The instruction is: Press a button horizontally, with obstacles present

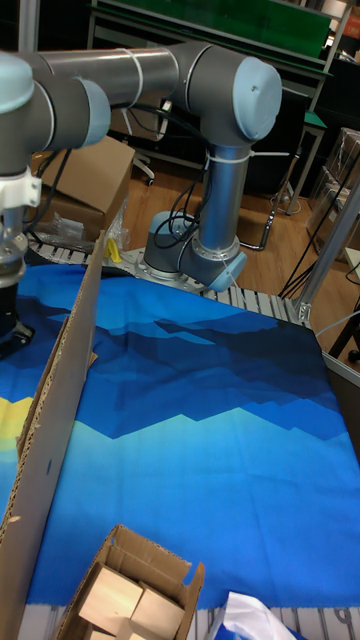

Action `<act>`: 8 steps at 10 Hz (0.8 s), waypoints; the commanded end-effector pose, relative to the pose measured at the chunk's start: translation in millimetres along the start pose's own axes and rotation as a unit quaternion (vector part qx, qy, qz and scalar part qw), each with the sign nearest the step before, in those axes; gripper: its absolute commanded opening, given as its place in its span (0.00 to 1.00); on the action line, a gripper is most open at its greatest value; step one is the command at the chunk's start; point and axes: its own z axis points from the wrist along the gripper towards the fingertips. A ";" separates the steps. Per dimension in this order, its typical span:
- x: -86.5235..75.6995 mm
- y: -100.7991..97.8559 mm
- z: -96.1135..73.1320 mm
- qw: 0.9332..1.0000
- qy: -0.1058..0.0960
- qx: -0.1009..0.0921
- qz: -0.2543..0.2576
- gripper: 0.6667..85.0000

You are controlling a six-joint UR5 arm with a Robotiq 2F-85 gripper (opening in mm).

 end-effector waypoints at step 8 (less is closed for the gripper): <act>-68.8 18.3 15.0 0.992 -0.109 -0.050 -0.026 0.00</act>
